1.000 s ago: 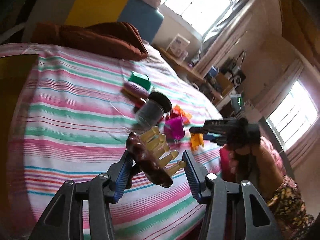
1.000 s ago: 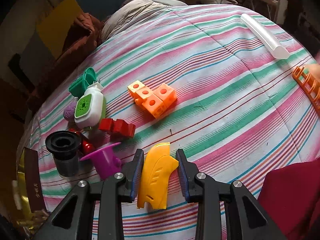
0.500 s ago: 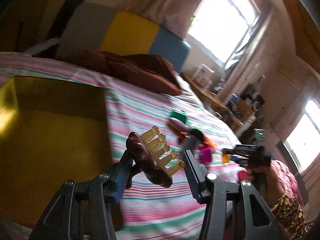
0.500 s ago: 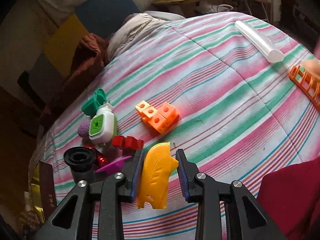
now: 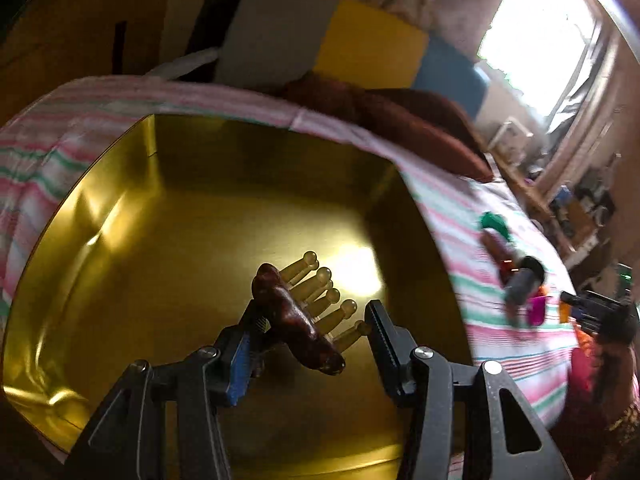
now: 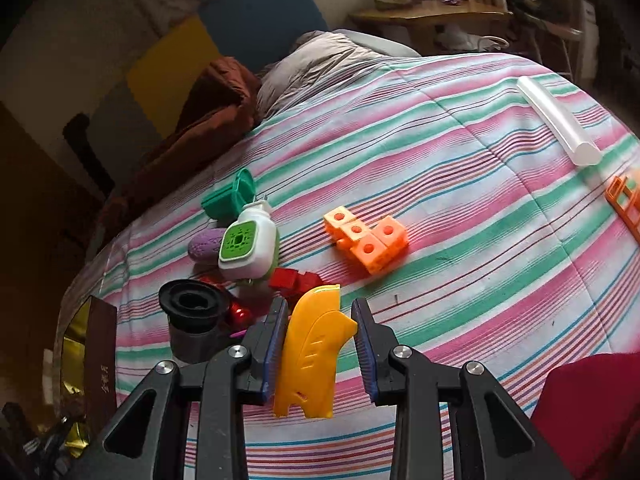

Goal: Organize rigid objects
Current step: 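Carry the brown comb into the gold tray and open left tool while right tool carries yellow piece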

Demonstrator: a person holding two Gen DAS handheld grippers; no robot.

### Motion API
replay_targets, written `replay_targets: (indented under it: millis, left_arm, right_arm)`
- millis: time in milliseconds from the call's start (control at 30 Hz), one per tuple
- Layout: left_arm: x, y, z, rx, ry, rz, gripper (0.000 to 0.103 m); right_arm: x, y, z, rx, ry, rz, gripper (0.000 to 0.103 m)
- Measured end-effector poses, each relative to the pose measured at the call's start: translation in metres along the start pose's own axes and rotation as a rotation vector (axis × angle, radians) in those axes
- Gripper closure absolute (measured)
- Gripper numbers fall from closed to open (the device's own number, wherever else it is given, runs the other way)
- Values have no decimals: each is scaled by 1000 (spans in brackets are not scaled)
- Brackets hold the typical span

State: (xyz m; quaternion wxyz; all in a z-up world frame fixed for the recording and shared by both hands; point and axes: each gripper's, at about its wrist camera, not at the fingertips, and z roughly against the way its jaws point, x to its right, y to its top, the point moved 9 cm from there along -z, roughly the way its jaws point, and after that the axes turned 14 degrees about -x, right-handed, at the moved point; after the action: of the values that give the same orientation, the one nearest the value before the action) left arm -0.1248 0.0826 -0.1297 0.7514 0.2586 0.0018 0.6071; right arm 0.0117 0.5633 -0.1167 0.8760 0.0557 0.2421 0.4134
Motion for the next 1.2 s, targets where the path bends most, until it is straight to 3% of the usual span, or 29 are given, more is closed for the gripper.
replay_targets:
  millis: [233, 567, 667, 767, 933, 1033, 1200]
  left_arm:
    - [-32, 3, 1, 16, 134, 6, 51]
    - [-74, 17, 17, 53, 211, 146, 45]
    - [-89, 23, 32, 97, 223, 212, 44]
    - [-102, 27, 52, 160, 212, 286, 44]
    - [-122, 27, 84, 254, 108, 433, 44]
    - [-124, 23, 91, 272, 60, 489, 43]
    - [-105, 14, 84, 232, 49, 434, 43]
  right_arm:
    - [-2, -1, 1, 8, 29, -6, 70]
    - [-16, -1, 6, 41, -7, 68, 70]
    - [-27, -2, 10, 67, -2, 113, 70]
    - [-43, -4, 15, 94, 18, 171, 70]
    - [-79, -18, 18, 109, 52, 276, 70]
    - [-112, -35, 14, 83, 82, 327, 70]
    - [-198, -70, 7, 27, 224, 445, 70]
